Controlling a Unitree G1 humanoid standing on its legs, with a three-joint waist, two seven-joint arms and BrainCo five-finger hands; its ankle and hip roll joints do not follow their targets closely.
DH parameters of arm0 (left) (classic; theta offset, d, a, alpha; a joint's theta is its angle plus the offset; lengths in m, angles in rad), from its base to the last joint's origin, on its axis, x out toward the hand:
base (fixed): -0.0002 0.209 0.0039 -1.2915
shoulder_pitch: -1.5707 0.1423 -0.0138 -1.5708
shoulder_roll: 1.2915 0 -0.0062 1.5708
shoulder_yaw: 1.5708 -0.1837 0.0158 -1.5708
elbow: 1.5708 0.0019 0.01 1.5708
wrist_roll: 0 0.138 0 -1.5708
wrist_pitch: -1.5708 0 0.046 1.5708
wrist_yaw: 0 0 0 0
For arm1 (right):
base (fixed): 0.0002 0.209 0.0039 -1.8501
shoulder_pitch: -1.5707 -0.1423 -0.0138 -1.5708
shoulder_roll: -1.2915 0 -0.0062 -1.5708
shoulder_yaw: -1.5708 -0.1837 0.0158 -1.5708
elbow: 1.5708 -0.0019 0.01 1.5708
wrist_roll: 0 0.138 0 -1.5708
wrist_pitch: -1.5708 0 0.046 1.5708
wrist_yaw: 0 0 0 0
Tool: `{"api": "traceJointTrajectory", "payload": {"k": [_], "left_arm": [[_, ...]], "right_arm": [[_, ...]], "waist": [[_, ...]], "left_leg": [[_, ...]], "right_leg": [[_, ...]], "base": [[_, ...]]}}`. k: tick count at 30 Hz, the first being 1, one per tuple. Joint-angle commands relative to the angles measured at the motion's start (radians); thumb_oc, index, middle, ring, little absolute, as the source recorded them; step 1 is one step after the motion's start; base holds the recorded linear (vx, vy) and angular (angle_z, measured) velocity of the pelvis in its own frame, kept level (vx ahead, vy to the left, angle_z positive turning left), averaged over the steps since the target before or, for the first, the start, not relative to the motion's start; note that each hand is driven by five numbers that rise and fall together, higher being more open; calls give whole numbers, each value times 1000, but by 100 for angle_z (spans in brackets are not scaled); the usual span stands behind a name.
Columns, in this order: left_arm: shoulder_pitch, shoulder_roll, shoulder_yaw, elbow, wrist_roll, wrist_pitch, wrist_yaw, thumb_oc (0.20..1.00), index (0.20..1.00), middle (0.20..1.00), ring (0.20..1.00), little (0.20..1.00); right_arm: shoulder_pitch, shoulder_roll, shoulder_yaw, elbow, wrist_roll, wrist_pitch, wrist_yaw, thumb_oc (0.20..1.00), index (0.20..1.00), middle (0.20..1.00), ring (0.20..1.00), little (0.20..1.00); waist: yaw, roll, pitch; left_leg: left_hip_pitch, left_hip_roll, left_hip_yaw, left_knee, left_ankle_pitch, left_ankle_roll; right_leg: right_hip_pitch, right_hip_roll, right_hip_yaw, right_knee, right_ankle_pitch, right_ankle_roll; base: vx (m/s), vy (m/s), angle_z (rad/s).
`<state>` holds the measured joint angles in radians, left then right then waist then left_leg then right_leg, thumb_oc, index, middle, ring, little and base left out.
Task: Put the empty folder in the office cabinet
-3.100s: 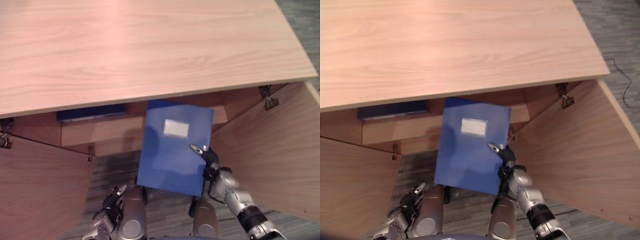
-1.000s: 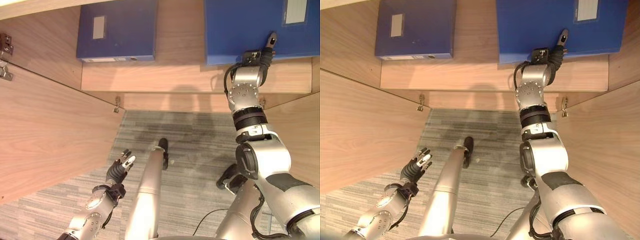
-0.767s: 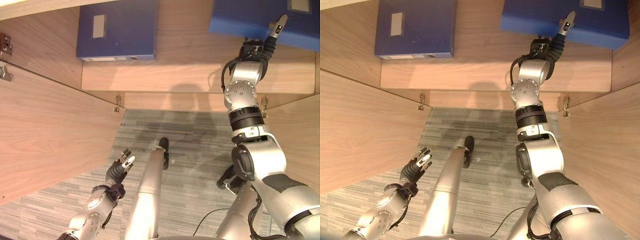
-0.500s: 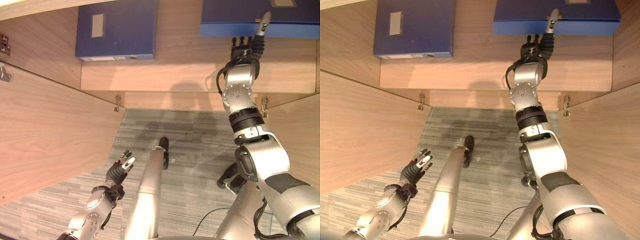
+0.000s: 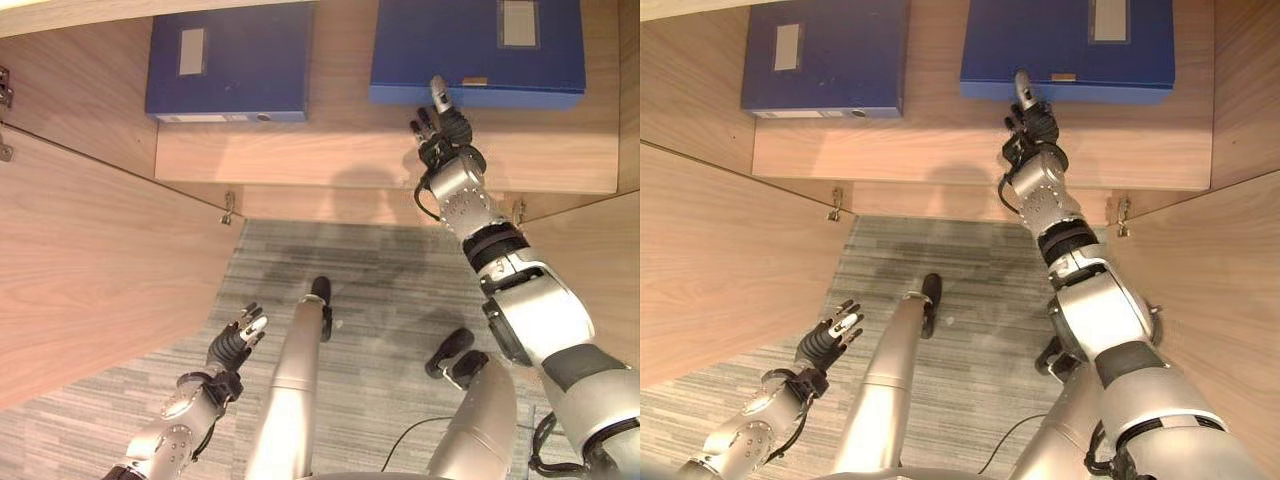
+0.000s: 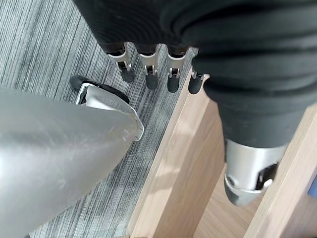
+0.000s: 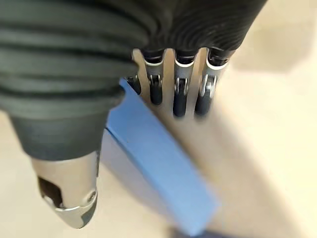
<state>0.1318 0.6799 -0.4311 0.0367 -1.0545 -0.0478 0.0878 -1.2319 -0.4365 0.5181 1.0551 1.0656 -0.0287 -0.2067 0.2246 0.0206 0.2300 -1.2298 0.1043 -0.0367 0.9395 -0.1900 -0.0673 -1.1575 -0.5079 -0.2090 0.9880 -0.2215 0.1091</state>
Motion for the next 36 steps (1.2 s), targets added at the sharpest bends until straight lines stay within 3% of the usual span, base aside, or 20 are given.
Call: {"api": "traceJointTrajectory", "payload": {"k": [1,3,6,10,13,17,24,28,30,31,32,33,34,35,36], "left_arm": [[47,62,27,-69,16,-9,-43,1000,1000,1000,1000,1000],[76,64,56,-94,37,1,-70,1000,1000,1000,1000,1000],[89,60,76,-109,57,8,-100,1000,1000,1000,1000,1000],[105,39,127,-104,97,17,-133,1000,1000,1000,1000,1000],[93,18,164,-103,129,19,-144,1000,1000,1000,1000,1000],[43,8,175,-116,170,36,-149,1000,1000,1000,1000,1000],[-78,-32,113,-72,215,52,-164,1000,1000,1000,1000,1000],[-148,-58,53,29,291,67,-207,1000,1000,1000,1000,1000],[-168,-84,33,103,329,75,-222,1000,1000,1000,1000,1000],[-185,-124,24,207,360,85,-237,1000,1000,1000,1000,1000],[-181,-137,28,249,374,93,-235,1000,1000,1000,1000,1000],[-184,-163,25,322,407,97,-235,1000,1000,1000,1000,1000],[-197,-196,29,413,431,104,-231,1000,1000,1000,1000,1000],[-212,-238,63,569,493,110,-213,1000,1000,1000,1000,1000],[-214,-239,63,571,494,108,-213,1000,1000,1000,1000,1000]], "right_arm": [[-71,-97,106,-12,-296,119,152,1000,1000,1000,1000,1000],[-69,-175,229,-106,-449,118,246,1000,1000,1000,1000,1000],[-82,-236,315,-149,-602,102,314,1000,1000,1000,1000,1000],[-43,-313,384,-236,-859,91,391,1000,1000,1000,1000,1000],[-35,-322,414,-273,-1038,101,445,1000,1000,1000,1000,1000],[5,-241,405,-141,-1224,129,529,1000,1000,1000,1000,1000],[91,-120,337,109,-1404,140,480,1000,1000,1000,1000,1000],[208,-40,274,150,-1413,149,493,1000,1000,1000,1000,1000],[266,-3,252,165,-1419,155,499,1000,1000,1000,1000,1000],[332,33,217,165,-1417,157,514,1000,1000,1000,1000,1000],[356,50,211,170,-1426,158,522,1000,1000,1000,1000,1000],[385,64,200,174,-1433,153,527,1000,1000,1000,1000,1000],[408,74,187,177,-1428,154,526,1000,1000,1000,1000,1000],[485,103,158,186,-1411,153,512,1000,1000,1000,1000,1000],[484,102,157,186,-1411,153,511,1000,1000,1000,1000,1000]], "waist": [[29,-26,21],[17,-36,19],[16,-38,17],[13,-38,16],[13,-40,15],[29,-43,13],[27,-38,27],[4,-34,35],[-19,-42,26],[-38,-40,23],[-44,-39,20],[-52,-38,17],[-56,-36,18],[-58,-27,8],[-61,-34,11]], "left_leg": [[-25,27,-37,-51,-22,-14],[-24,32,-38,-67,-12,-17],[-21,35,-40,-87,-2,-19],[-14,37,-38,-113,11,-21],[10,35,-38,-152,24,-22],[101,27,-34,-249,53,-22],[340,-4,-8,-359,61,-8],[541,-50,38,-423,34,10],[603,-88,64,-440,40,35],[678,-96,79,-445,16,52],[704,-95,88,-443,10,60],[739,-88,94,-456,12,69],[772,-88,93,-473,19,77],[865,-67,104,-549,25,91],[858,-76,111,-556,48,98]], "right_leg": [[-20,37,58,-106,47,23],[-21,40,53,-121,57,26],[-20,38,47,-132,60,30],[-14,37,41,-149,67,37],[14,35,36,-176,78,43],[124,29,8,-272,105,54],[426,36,-45,-500,204,78],[707,43,-87,-777,338,109],[786,20,-83,-884,473,132],[841,13,-72,-925,539,147],[859,11,-75,-929,571,151],[879,14,-87,-924,562,150],[898,20,-90,-897,514,139],[932,57,-81,-791,424,126],[925,47,-84,-796,438,117]], "base": [[-29,-12,-4],[-15,-10,-2],[-11,-8,-3],[0,0,0],[-10,-24,1],[-32,-50,5],[-18,26,4],[27,166,-9],[-21,245,-32],[-38,212,-22],[8,171,-12],[1,100,-13],[58,134,-31],[11,108,-36],[82,80,-46]]}}
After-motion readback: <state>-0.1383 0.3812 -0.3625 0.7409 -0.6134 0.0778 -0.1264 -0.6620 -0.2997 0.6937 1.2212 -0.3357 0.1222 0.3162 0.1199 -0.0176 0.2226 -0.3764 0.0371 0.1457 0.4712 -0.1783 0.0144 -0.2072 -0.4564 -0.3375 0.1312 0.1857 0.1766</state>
